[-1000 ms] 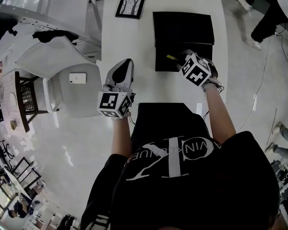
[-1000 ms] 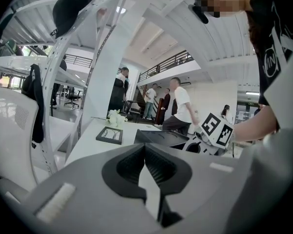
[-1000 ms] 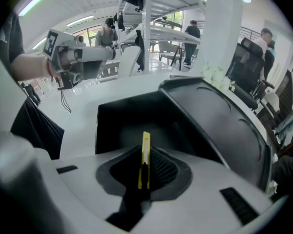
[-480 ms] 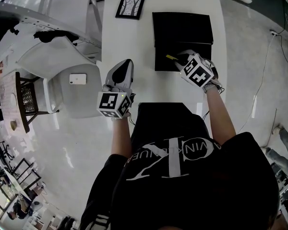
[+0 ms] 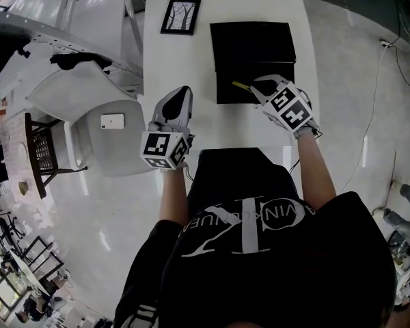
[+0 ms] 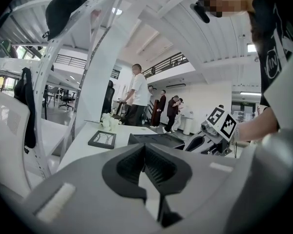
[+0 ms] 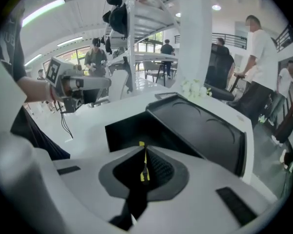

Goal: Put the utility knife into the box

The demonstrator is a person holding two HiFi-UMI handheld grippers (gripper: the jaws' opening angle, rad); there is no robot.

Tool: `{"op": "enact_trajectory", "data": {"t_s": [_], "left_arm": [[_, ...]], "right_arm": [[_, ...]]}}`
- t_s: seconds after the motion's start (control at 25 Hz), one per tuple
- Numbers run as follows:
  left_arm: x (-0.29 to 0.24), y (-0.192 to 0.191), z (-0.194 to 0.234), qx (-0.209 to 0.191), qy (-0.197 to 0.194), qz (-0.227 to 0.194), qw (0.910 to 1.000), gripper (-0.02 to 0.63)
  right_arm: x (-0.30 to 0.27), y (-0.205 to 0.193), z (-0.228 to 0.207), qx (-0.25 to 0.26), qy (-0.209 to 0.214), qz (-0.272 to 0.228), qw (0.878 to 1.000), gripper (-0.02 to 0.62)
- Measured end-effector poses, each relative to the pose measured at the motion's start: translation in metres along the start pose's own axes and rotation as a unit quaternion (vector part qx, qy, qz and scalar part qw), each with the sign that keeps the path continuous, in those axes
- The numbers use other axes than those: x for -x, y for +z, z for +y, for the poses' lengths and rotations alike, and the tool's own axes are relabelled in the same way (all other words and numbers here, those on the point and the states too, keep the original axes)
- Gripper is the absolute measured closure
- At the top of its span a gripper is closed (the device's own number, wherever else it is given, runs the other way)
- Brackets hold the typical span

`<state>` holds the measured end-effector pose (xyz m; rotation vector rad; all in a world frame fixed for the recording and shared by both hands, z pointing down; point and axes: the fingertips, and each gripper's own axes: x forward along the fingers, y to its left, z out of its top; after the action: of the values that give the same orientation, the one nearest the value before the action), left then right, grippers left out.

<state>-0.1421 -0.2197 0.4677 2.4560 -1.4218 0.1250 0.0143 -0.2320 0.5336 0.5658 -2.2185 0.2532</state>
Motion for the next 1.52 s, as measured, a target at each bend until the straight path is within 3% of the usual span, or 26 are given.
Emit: {"op": "enact_trajectory", "data": {"t_s": [0.36, 0.68, 0.96, 1.52], "left_arm": [[-0.013, 0.014, -0.008, -0.01, -0.017, -0.009, 0.9998, 0.594], [-0.024, 0.03, -0.01, -0.02, -0.014, -0.024, 0.9994, 0.594], [-0.032, 0.04, -0.013, -0.027, -0.019, -0.031, 0.999, 0.594], [-0.041, 0.065, -0.002, -0.031, -0.008, -0.057, 0.9979, 0.594]], "right_arm": [[0.043, 0.013, -0.029, -0.07, -0.058, -0.087, 0.992, 0.575], [0.073, 0.022, -0.048, -0.149, -0.067, -0.175, 0.971, 0.575], [0.094, 0.031, -0.063, -0.152, -0.094, -0.222, 0.959, 0.575], [0.117, 0.053, -0.084, -0.133, -0.128, -0.268, 0.945, 0.575]]}}
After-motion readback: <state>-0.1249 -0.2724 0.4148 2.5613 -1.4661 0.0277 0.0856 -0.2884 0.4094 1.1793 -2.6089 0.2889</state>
